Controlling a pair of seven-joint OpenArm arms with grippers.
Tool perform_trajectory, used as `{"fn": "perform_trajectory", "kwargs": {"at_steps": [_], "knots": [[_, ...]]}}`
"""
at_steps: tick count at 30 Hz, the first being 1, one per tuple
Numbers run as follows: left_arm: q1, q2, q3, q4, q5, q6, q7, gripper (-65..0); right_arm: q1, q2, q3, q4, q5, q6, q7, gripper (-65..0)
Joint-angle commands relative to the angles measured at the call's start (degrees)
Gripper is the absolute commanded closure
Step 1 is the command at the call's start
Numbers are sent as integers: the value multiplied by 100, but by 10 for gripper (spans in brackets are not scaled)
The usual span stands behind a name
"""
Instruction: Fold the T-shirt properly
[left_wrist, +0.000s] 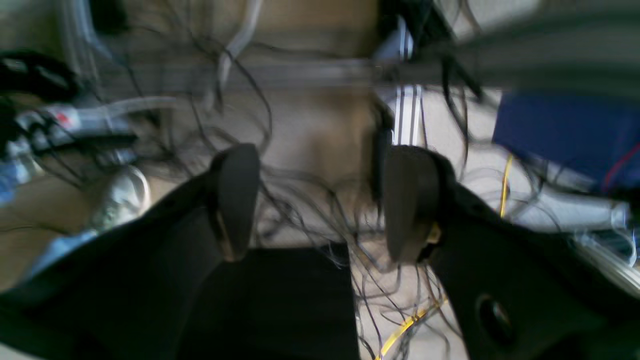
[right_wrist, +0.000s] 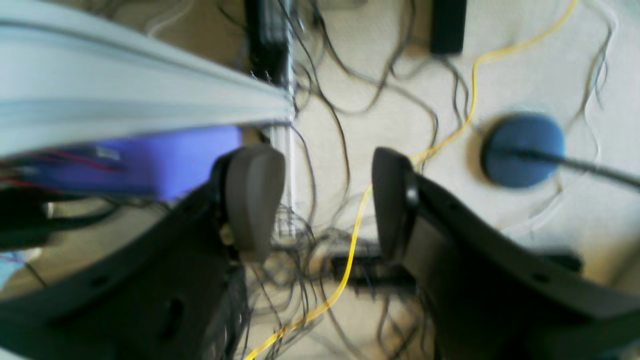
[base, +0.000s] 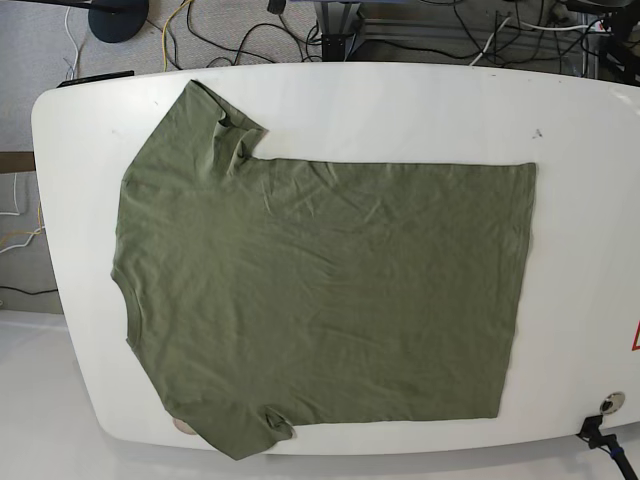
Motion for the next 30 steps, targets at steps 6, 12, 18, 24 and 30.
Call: {"fn": "perform_trajectory", "kwargs": {"at_steps": [6, 12, 18, 24, 30], "knots": [[548, -170, -4, 1405, -3, -6, -107, -367, -551, 70, 36, 1406, 39, -46, 78, -312], [575, -196, -4, 2653, -3, -6, -107, -364, -515, 70, 36, 2241, 39, -46, 78, -313], [109, -196, -118, 3119, -12, -6, -116, -364, 258, 70, 45, 2337, 39, -46, 78, -313], [-603, -196, -531, 3110, -593, -6, -2, -369, 1146, -246, 396, 2355, 56, -3, -388, -313], [-1236, -679, -1103, 3110, -2078, -14, 1097, -369, 1656, -264, 994, 2355, 1762, 15, -1179, -313]]}}
